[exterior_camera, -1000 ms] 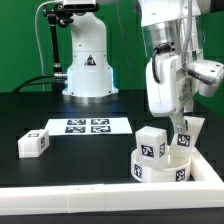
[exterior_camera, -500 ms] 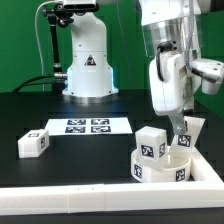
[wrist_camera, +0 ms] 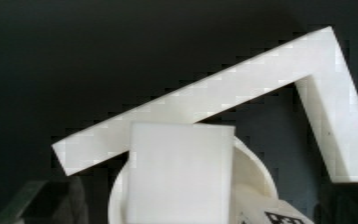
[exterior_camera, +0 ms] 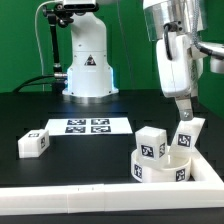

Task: Assemble stool

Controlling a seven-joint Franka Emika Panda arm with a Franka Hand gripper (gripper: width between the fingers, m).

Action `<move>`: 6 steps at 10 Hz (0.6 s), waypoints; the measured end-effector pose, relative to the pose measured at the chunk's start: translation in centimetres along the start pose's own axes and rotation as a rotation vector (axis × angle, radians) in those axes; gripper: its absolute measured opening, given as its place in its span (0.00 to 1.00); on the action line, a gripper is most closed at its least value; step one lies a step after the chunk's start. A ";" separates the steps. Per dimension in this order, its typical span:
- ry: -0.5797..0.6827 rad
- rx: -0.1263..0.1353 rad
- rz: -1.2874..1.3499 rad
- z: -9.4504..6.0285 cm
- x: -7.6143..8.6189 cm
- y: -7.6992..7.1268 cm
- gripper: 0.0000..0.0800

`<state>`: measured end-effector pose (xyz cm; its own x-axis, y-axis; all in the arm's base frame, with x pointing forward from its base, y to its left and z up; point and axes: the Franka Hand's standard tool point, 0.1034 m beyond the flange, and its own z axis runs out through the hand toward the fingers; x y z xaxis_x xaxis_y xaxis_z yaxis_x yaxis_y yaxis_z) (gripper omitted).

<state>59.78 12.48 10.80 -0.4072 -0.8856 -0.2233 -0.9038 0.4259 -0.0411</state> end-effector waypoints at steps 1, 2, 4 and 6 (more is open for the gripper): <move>0.001 0.000 -0.011 0.0 0.0 0.0 0.81; 0.027 -0.023 -0.207 0.2 0.0 0.3 0.81; 0.047 -0.064 -0.467 -0.1 -0.6 0.5 0.81; 0.052 -0.070 -0.644 -0.2 -0.7 0.3 0.81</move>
Offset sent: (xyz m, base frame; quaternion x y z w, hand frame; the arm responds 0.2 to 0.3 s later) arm 0.0059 0.0069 0.0084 -0.0529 0.0315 -0.2783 0.9585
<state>59.71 13.16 11.17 0.2152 -0.9682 -0.1278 -0.9749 -0.2052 -0.0868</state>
